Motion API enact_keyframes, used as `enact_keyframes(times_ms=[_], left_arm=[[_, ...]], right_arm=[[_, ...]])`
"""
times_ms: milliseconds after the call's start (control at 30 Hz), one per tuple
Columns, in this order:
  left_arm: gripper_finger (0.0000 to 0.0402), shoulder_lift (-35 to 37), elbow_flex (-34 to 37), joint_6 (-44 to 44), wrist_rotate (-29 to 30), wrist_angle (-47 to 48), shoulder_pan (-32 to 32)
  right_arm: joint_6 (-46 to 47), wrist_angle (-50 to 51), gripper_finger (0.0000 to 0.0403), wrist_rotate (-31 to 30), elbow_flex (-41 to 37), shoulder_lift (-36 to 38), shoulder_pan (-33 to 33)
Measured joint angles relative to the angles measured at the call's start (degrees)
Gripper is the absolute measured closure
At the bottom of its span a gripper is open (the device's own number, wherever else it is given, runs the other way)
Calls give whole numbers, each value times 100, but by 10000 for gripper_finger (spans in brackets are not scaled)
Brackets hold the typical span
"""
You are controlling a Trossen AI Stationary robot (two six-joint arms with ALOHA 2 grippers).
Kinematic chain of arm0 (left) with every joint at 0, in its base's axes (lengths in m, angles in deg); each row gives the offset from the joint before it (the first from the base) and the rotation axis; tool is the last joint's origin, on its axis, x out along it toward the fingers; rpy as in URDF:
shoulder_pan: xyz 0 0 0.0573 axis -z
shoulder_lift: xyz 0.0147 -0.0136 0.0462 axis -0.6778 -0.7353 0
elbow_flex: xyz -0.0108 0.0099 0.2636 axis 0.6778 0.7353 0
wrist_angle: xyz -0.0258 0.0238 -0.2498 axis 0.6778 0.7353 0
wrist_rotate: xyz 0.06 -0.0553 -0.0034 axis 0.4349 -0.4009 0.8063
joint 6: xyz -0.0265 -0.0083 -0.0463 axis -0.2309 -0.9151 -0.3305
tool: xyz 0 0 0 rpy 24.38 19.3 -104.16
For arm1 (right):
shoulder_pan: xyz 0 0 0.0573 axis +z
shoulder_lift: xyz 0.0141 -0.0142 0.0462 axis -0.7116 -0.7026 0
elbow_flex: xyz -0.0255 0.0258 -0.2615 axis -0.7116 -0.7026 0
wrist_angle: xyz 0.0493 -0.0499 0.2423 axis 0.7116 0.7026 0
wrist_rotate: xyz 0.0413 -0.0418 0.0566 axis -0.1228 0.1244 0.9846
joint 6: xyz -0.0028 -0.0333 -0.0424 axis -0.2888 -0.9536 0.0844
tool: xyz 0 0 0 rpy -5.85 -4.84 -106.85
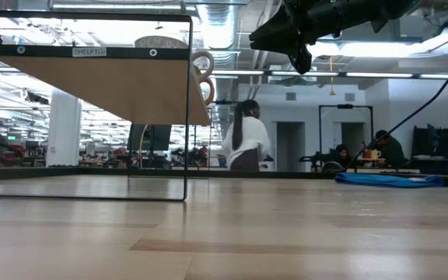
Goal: Stack small to large cups/mugs on shelf
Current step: Put the black mug on the shelf
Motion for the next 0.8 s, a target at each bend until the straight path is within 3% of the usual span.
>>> enact_keyframes(times_ms=[800], left_arm=[[390, 0, 2, -3, -55, 0, 0]], right_arm=[[0, 0, 305, 0, 0, 0, 0]])
